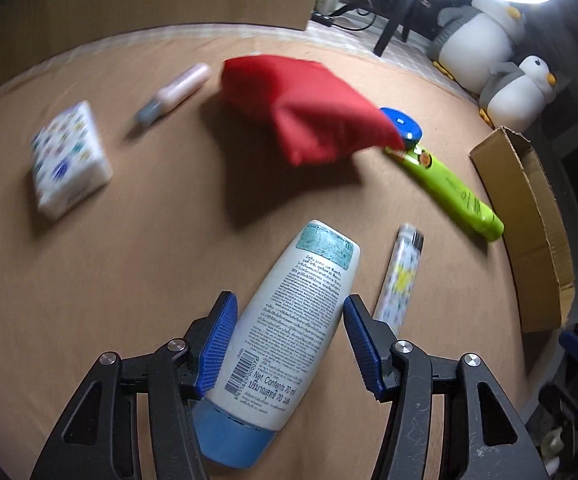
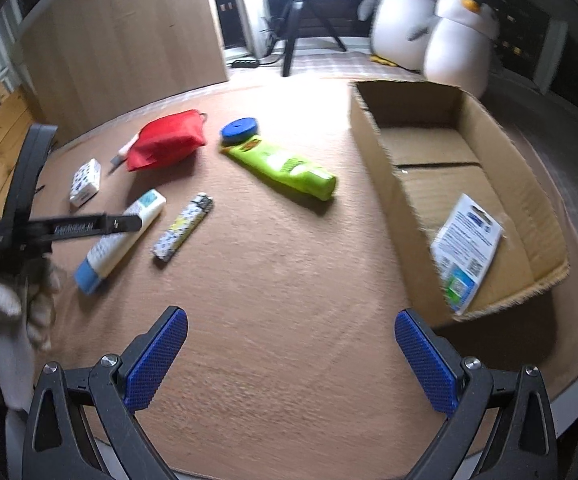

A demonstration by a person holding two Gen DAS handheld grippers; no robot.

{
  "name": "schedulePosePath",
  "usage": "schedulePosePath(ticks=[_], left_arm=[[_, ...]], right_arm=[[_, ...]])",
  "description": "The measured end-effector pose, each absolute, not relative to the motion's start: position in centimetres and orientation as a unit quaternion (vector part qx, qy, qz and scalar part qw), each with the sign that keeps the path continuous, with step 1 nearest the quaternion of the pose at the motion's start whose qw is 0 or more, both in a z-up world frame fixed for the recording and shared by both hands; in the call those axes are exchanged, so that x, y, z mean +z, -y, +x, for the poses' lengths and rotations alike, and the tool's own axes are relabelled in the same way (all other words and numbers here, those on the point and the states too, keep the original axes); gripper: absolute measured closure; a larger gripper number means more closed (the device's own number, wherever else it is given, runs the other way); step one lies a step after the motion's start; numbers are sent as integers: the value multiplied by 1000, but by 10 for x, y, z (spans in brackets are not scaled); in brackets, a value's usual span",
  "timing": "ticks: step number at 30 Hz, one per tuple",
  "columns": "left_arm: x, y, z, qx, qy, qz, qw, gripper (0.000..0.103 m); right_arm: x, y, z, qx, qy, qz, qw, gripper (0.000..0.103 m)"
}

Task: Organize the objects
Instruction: 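Move the left tool to the white-and-blue lotion tube and close on it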

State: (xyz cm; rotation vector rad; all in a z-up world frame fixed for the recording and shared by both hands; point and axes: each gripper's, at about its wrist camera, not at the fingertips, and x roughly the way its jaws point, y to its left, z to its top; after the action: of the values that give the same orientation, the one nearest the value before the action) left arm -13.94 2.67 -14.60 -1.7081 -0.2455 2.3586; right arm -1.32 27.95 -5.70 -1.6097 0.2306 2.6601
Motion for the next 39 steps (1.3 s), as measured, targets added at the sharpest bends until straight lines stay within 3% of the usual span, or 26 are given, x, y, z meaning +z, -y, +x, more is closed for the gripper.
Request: schedulePosePath(ticks=[13, 22, 26, 28, 30, 39], left_arm=[[-138, 26, -91, 804, 107, -575, 111, 40], [-147, 9, -66, 782, 135, -586, 163, 40], [-149, 0, -60, 791, 111, -583, 147, 39], [-149, -1, -60, 790, 115, -583, 148, 34], [-147, -2, -58, 796, 109, -579, 139, 19], [-146, -5, -48, 803, 94, -574, 128, 18]], right_arm=[[-64, -240, -34, 854, -90, -510, -55, 1], [-82, -216, -58, 825, -117, -545, -97, 0], [-87, -208, -67, 814, -129, -555, -112, 0], [-89, -205, -72, 810, -135, -559, -118, 0], [-91, -200, -78, 813, -139, -554, -115, 0], [-92, -170, -104, 801, -111, -568, -155, 0]])
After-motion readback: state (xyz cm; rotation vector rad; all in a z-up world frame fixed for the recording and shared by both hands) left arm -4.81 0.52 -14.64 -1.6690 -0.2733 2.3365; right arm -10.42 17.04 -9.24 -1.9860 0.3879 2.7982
